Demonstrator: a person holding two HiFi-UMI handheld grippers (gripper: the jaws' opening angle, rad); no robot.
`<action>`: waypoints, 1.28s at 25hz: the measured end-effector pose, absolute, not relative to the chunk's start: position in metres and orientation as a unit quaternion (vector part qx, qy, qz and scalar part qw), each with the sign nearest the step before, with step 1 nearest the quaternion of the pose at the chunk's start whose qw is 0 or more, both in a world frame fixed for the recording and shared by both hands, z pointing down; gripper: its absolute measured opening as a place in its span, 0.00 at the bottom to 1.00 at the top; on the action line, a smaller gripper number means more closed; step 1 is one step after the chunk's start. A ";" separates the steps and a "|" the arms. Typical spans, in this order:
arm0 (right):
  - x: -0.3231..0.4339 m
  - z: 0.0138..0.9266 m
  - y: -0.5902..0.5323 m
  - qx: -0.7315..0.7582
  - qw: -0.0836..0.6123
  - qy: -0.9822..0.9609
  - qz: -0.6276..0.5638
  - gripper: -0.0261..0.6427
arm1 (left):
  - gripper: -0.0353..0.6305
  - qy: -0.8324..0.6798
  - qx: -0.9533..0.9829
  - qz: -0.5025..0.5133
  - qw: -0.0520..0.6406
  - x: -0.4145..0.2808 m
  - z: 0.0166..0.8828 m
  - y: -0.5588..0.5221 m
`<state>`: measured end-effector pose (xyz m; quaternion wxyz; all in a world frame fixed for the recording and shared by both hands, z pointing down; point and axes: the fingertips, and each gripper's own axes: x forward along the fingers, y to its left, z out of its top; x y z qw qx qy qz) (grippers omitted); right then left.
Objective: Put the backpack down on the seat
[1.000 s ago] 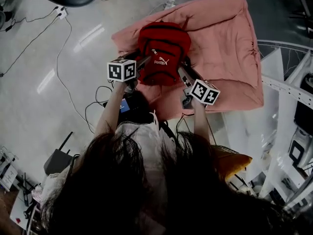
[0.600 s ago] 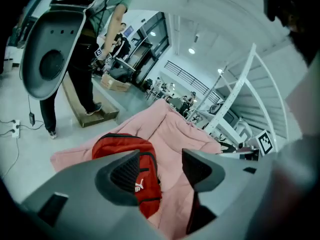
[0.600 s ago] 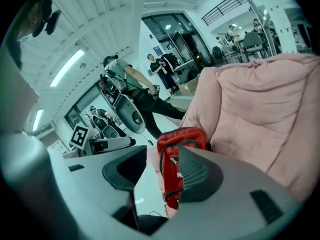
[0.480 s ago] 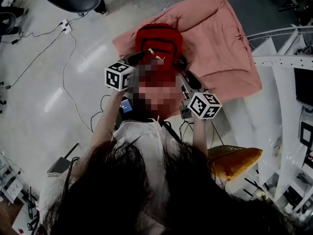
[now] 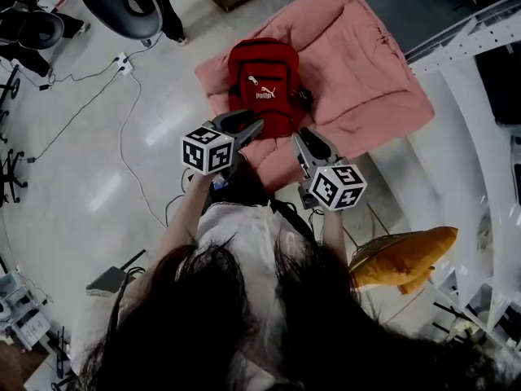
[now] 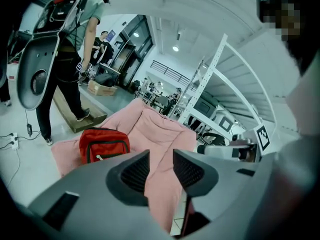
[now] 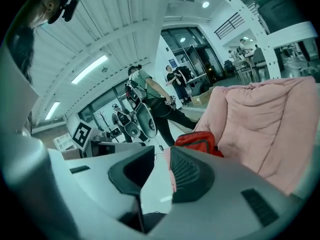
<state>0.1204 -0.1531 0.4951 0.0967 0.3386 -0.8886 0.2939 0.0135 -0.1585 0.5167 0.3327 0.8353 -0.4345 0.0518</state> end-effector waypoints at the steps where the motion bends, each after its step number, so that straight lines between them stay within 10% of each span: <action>1: 0.122 0.494 -0.144 0.335 0.093 -0.891 0.294 0.20 | 0.28 -0.436 0.835 0.051 0.332 0.017 0.516 -0.149; 32: 0.119 0.489 -0.034 0.295 0.078 -0.906 0.293 0.16 | 0.23 -0.468 0.821 0.075 0.320 0.028 0.493 -0.008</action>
